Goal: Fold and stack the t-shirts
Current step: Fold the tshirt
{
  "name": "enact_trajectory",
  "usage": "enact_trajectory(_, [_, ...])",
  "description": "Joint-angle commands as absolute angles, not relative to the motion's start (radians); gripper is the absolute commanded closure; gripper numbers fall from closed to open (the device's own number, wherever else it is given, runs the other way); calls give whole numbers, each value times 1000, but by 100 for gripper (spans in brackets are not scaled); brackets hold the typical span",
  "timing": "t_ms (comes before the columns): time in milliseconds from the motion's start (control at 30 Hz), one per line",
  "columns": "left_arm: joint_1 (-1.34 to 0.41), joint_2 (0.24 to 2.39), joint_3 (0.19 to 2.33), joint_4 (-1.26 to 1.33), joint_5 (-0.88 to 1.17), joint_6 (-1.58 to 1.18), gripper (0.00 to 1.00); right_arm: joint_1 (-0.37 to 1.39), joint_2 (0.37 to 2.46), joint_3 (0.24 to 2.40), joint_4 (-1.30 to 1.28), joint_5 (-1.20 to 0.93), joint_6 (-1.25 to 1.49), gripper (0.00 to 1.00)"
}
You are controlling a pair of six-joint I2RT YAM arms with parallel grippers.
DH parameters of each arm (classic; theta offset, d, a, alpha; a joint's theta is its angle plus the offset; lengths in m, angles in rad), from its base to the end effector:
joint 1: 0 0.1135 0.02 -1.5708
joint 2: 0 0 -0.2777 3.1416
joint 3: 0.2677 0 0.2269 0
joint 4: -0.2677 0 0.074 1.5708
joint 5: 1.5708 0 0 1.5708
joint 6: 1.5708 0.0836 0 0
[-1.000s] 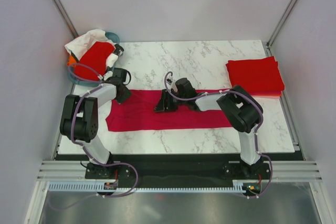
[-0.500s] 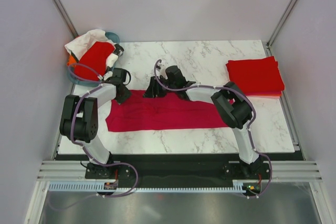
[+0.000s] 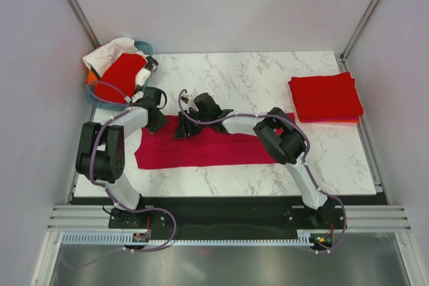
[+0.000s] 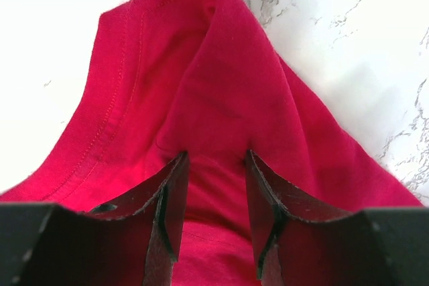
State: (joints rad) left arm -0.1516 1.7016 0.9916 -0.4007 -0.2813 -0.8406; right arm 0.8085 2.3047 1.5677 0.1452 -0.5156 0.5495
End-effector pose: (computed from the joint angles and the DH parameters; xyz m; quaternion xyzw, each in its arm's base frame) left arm 0.3295 -0.0269 0.1534 -0.3557 0.8966 0.0126 0.2635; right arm 0.3363 0.4119 0.1352 -0.2291 0.8308 0.4606 0.2125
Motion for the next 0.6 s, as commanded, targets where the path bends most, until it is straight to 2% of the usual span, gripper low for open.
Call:
enact_trajectory(0, [-146,1667,991,-422,-290,-834,53,808,2312,1608,135,-508,509,55])
enact_trajectory(33, [-146,1670,991,-420,-290,-834,53,808,2309,1608,130,-505,506,63])
enact_trajectory(100, [-144,1674,994,-422,-288,-835,53,808,2304,1608,118,-494,497,70])
enact_trajectory(233, [-146,1677,996,-420,-291,-833,53,808,2295,1605,106,-503,492,94])
enact_trajectory(300, [-146,1677,996,-422,-293,-831,53,808,2278,1591,109,-524,495,99])
enact_trajectory(400, [-146,1675,996,-422,-296,-831,53,808,2243,1554,123,-569,509,100])
enact_trajectory(567, [-146,1675,997,-422,-296,-833,53,808,2185,1487,126,-666,515,92])
